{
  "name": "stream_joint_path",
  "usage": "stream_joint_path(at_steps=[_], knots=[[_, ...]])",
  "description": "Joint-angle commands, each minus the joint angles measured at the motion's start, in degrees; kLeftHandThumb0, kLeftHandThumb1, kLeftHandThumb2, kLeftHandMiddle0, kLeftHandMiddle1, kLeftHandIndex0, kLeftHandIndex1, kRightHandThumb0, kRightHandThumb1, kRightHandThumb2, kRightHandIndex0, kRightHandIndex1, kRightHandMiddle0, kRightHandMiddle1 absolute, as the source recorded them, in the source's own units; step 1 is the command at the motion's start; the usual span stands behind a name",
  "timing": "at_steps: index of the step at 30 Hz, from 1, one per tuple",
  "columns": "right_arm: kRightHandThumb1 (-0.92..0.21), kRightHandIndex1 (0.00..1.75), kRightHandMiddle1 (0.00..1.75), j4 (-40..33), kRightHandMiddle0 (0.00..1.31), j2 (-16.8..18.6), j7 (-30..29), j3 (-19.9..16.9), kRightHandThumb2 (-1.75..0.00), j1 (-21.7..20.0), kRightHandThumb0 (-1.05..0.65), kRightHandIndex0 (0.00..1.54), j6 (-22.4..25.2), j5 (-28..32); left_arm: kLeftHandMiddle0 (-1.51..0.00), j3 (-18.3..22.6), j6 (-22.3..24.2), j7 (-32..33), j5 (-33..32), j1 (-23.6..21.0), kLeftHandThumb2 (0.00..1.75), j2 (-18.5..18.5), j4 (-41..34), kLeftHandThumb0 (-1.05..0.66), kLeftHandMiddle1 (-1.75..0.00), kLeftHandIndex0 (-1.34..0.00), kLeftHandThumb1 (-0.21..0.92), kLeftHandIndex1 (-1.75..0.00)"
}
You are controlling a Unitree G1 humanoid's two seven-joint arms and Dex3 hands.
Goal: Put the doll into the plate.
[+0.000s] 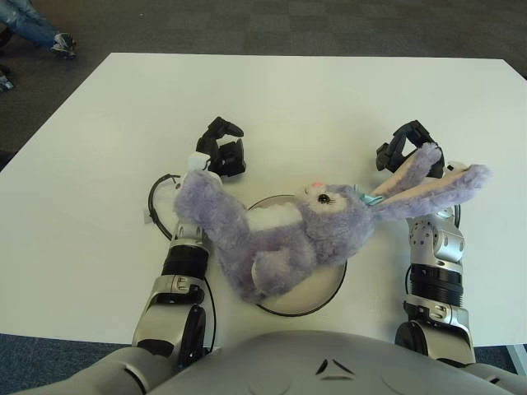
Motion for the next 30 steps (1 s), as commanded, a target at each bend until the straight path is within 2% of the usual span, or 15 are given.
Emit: stream_joint_path(at_steps=[1,19,30], knots=[[-0.29,1.75,1.75,-1.53,0.64,0.86,-0.70,0.32,-1.35,0.95,-0.49,1.25,-1.81,-0.40,-1.12,0.24,-0.79,0.89,0.34,0.68,1.16,0.26,-0.82,-0.44,-1.75,-0.51,0.44,-1.75],[-0.27,1.75,1.75,-4.18,0.65,2.33,-2.88,1.89,-1.38,2.17,-0.50,1.28,-2.53,-2.14,-1.14,0.45,-2.45,5.02,2.57,0.76,1.14,-0.02,-1.15,-0.43,-1.75,-0.50,0.46,-1.75],[-0.27,1.75,1.75,-0.62,0.65,-0.62,-1.01,2.71,-1.38,1.39,-0.50,1.28,-0.13,-3.01,-1.15,0.14,-2.26,5.77,2.75,1.03,1.14,-0.24,-2.04,-0.43,-1.75,-0.50,0.46,-1.75]])
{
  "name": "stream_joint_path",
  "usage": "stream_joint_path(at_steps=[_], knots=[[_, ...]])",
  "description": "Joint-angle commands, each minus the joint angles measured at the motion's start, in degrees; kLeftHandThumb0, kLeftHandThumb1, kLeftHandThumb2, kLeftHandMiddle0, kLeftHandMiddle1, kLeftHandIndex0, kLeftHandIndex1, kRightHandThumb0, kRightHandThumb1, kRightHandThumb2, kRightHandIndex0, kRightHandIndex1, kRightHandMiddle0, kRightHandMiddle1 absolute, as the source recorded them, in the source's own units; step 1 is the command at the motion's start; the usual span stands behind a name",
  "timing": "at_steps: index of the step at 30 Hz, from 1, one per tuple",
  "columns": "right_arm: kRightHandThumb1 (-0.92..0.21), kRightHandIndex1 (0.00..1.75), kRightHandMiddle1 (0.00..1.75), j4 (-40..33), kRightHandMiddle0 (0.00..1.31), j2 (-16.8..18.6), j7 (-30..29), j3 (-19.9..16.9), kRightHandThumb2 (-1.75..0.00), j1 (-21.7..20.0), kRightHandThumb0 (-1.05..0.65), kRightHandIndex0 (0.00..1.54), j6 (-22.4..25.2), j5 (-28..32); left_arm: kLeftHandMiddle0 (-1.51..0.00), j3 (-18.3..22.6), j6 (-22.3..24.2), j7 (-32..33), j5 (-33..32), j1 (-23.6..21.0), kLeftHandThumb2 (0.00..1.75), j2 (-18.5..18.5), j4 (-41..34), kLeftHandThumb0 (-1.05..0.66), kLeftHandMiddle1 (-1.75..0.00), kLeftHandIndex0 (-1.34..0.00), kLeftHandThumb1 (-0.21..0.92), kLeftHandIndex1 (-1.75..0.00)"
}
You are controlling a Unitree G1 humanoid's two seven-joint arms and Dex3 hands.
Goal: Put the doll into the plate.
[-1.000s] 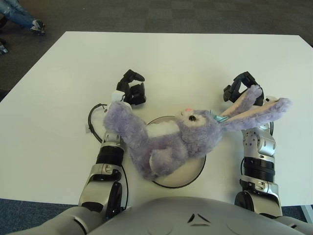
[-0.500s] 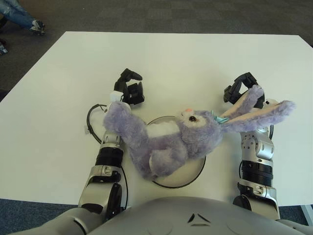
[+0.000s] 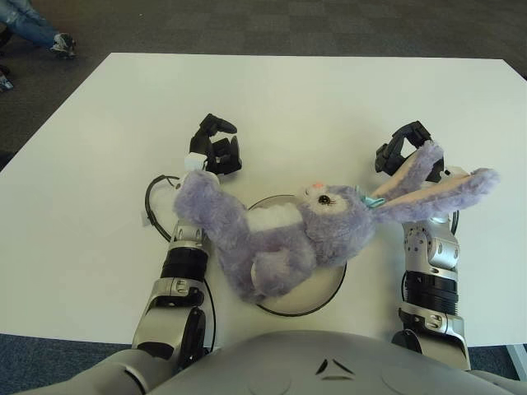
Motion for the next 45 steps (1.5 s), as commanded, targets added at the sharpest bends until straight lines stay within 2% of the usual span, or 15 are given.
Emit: stream_joint_path(at_steps=[1,11,18,22,32,36,45], knots=[[-0.27,1.75,1.75,2.19,0.65,-1.52,0.82,0.08,-1.38,-0.63,-0.50,1.28,1.55,-0.43,-1.15,-0.13,-0.23,0.48,0.29,0.42,1.14,-0.04,-0.74,-0.43,-1.75,-0.50,0.46,-1.75],[-0.28,1.75,1.75,6.42,0.65,-3.97,1.39,0.59,-1.36,-2.25,-0.50,1.30,3.36,-1.23,-1.15,-0.44,-0.83,-0.51,-0.29,0.77,1.15,0.11,-1.09,-0.43,-1.75,-0.50,0.45,-1.75],[-0.28,1.75,1.75,8.47,0.64,-4.40,1.30,0.51,-1.36,-2.92,-0.50,1.31,2.74,-1.90,-1.16,-0.55,-0.80,-0.66,-0.56,1.01,1.14,0.09,-1.26,-0.43,-1.75,-0.49,0.46,-1.75],[-0.28,1.75,1.75,12.05,0.65,-5.04,1.82,0.04,-1.36,-4.06,-0.50,1.32,2.01,-2.12,-1.16,-0.62,-0.91,-0.92,-0.59,0.95,1.14,0.28,-0.98,-0.43,-1.75,-0.49,0.46,-1.75],[-0.28,1.75,1.75,14.64,0.65,-3.80,1.52,-2.27,-1.37,-5.34,-0.50,1.32,2.70,0.63,-1.16,-0.59,-0.89,-1.13,-0.62,0.96,1.14,0.24,-1.00,-0.43,-1.75,-0.49,0.46,-1.75],[-0.28,1.75,1.75,15.89,0.65,-2.35,1.24,-3.86,-1.37,-5.80,-0.50,1.32,0.41,2.16,-1.15,-0.61,-0.87,-1.24,-0.65,0.98,1.14,0.25,-0.99,-0.43,-1.75,-0.49,0.46,-1.75],[-0.28,1.75,1.75,21.70,0.65,-0.98,2.47,-6.02,-1.37,-7.04,-0.50,1.31,-9.28,2.82,-1.14,-0.54,-0.98,-1.67,-0.86,0.99,1.13,0.24,-0.78,-0.43,-1.75,-0.49,0.47,-1.75]])
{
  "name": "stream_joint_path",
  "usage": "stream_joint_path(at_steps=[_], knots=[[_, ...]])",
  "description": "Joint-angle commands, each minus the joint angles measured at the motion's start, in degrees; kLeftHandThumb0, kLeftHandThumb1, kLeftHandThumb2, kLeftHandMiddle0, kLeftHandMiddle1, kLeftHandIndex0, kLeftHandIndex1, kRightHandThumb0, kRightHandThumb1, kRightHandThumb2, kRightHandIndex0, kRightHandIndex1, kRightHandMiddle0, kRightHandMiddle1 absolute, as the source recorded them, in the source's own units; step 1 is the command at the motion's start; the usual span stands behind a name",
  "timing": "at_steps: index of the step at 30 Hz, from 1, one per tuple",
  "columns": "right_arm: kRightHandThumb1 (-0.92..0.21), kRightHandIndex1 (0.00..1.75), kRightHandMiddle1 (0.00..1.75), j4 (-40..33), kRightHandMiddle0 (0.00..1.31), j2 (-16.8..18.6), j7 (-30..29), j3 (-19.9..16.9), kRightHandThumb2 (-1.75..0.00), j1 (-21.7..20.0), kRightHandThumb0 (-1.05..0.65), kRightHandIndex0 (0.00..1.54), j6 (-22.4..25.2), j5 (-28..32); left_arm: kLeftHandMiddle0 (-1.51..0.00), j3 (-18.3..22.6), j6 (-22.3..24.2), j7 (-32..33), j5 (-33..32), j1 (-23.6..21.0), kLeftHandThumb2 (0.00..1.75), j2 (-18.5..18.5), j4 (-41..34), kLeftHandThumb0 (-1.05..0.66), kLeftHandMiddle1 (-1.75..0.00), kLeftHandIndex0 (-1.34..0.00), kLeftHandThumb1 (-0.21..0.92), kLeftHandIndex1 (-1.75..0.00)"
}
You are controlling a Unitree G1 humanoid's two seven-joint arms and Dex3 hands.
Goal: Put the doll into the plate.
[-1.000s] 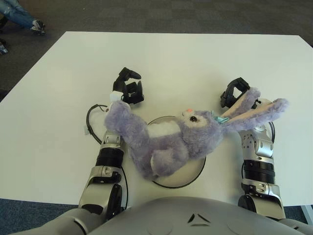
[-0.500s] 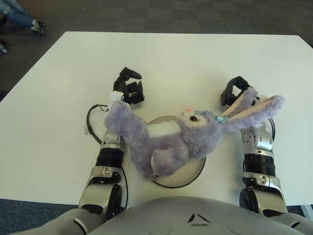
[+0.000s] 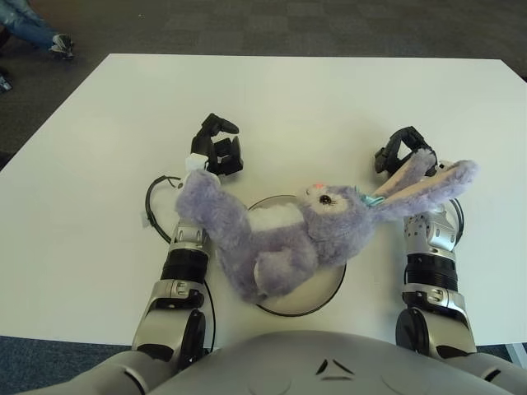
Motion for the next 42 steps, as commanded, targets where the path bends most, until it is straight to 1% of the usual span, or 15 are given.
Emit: stream_joint_path(at_steps=[1,4,12,16,19,24,36,42], knots=[[-0.28,1.75,1.75,3.74,0.65,0.60,0.33,-1.00,-1.37,-0.08,-0.50,1.31,-2.77,0.65,-1.14,0.08,-0.65,-0.56,-0.48,0.53,1.13,0.17,-0.08,-0.43,-1.75,-0.49,0.47,-1.75],[-0.28,1.75,1.75,5.93,0.64,0.79,0.98,-1.54,-1.36,-0.49,-0.50,1.29,-5.61,1.08,-1.14,0.05,-0.53,-0.44,-0.42,0.58,1.13,0.10,-0.18,-0.43,-1.75,-0.49,0.47,-1.75],[-0.28,1.75,1.75,9.24,0.65,1.60,1.62,-1.71,-1.37,-0.34,-0.50,1.29,-10.21,1.28,-1.14,-0.02,-0.12,-0.16,-0.18,0.65,1.12,0.08,-0.40,-0.43,-1.75,-0.48,0.47,-1.75],[-0.27,1.75,1.75,9.89,0.66,1.81,1.65,-1.57,-1.39,-0.21,-0.51,1.29,-11.33,1.28,-1.13,-0.03,-0.16,-0.21,-0.16,0.63,1.12,0.15,-0.30,-0.43,-1.75,-0.48,0.48,-1.75],[-0.25,1.75,1.75,10.02,0.68,2.71,1.13,-1.10,-1.41,0.50,-0.52,1.29,-13.11,0.61,-1.13,-0.02,-0.56,-0.60,-0.31,0.56,1.12,0.31,0.07,-0.43,-1.75,-0.48,0.48,-1.75],[-0.21,1.75,1.75,10.88,0.70,2.92,0.54,-0.79,-1.45,0.51,-0.53,1.30,-15.03,-0.09,-1.13,-0.03,-0.89,-0.77,-0.44,0.51,1.11,0.22,0.41,-0.43,-1.75,-0.48,0.48,-1.75],[-0.16,1.75,1.75,12.76,0.76,3.51,-1.29,-0.52,-1.53,0.20,-0.56,1.31,-20.03,-1.89,-1.11,-0.04,0.21,-0.67,-0.31,0.63,1.10,0.06,-0.09,-0.42,-1.75,-0.47,0.49,-1.75],[-0.15,1.75,1.75,13.35,0.76,3.48,-1.79,-0.31,-1.54,0.07,-0.57,1.31,-21.13,-2.53,-1.11,0.05,-0.07,-0.95,-0.57,0.49,1.10,0.10,0.20,-0.42,-1.75,-0.47,0.49,-1.75]])
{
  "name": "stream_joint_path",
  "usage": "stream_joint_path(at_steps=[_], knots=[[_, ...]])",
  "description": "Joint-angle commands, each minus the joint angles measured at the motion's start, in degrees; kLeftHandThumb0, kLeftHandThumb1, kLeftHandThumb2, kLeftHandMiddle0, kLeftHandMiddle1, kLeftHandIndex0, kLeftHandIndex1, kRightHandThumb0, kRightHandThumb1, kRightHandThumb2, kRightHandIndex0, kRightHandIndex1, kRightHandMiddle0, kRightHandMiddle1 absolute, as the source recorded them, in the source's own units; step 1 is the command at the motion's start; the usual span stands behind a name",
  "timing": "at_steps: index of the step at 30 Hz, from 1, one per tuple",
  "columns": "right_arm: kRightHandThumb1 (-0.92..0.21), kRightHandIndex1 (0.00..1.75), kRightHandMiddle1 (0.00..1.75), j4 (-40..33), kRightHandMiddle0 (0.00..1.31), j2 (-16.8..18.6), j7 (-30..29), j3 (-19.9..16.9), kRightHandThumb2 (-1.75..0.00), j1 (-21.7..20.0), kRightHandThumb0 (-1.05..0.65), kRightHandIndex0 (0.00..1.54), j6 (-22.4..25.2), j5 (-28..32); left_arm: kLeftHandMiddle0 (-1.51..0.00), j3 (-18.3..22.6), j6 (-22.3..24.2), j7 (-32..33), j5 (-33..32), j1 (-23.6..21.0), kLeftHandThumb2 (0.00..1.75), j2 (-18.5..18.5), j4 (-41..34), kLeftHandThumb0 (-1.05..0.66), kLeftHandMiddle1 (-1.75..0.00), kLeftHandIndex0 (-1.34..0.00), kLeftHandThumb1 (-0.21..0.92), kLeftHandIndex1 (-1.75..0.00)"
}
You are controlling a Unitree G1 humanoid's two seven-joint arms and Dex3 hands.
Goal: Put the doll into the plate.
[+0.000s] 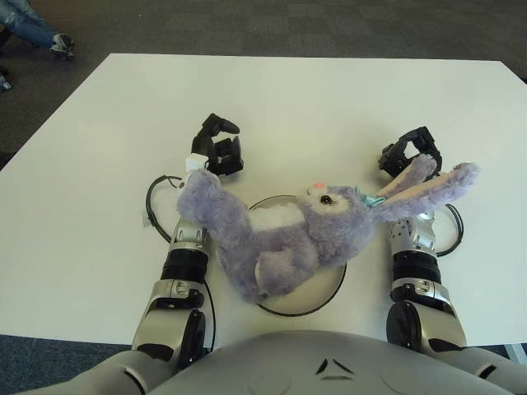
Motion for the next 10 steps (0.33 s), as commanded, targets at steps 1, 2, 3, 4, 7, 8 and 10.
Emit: stream_joint_path(at_steps=[1,2,3,4,7,8,10], knots=[[-0.15,1.75,1.75,2.06,0.76,1.03,-0.51,0.27,-1.54,1.87,-0.57,1.31,-1.08,-0.55,-1.11,0.07,0.02,-0.47,-0.51,0.43,1.10,0.11,0.10,-0.42,-1.75,-0.47,0.49,-1.75],[-0.15,1.75,1.75,2.10,0.76,1.02,-0.54,0.28,-1.54,1.86,-0.57,1.31,-1.11,-0.57,-1.11,0.07,0.00,-0.49,-0.53,0.42,1.10,0.11,0.12,-0.42,-1.75,-0.47,0.49,-1.75],[-0.15,1.75,1.75,2.15,0.76,0.95,-0.58,0.35,-1.54,1.85,-0.57,1.31,-0.97,-0.64,-1.11,0.07,-0.09,-0.57,-0.57,0.44,1.11,0.12,0.12,-0.42,-1.75,-0.47,0.49,-1.75],[-0.15,1.75,1.75,2.19,0.76,0.89,-0.61,0.40,-1.54,1.85,-0.57,1.30,-0.88,-0.69,-1.11,0.07,-0.16,-0.64,-0.60,0.46,1.11,0.13,0.12,-0.42,-1.75,-0.47,0.49,-1.75],[-0.16,1.75,1.75,2.08,0.75,0.64,-0.52,0.64,-1.53,1.93,-0.56,1.30,-0.30,-0.72,-1.11,0.10,-0.34,-0.78,-0.64,0.49,1.11,0.17,0.19,-0.42,-1.75,-0.48,0.49,-1.75],[-0.16,1.75,1.75,2.03,0.75,0.55,-0.48,0.72,-1.52,1.97,-0.56,1.29,-0.14,-0.73,-1.11,0.11,-0.33,-0.82,-0.63,0.49,1.11,0.20,0.21,-0.42,-1.75,-0.48,0.49,-1.75],[-0.16,1.75,1.75,1.96,0.75,0.36,-0.55,0.89,-1.52,2.03,-0.56,1.29,0.15,-0.82,-1.11,0.10,-0.27,-0.87,-0.59,0.50,1.11,0.23,0.23,-0.42,-1.75,-0.48,0.48,-1.75]])
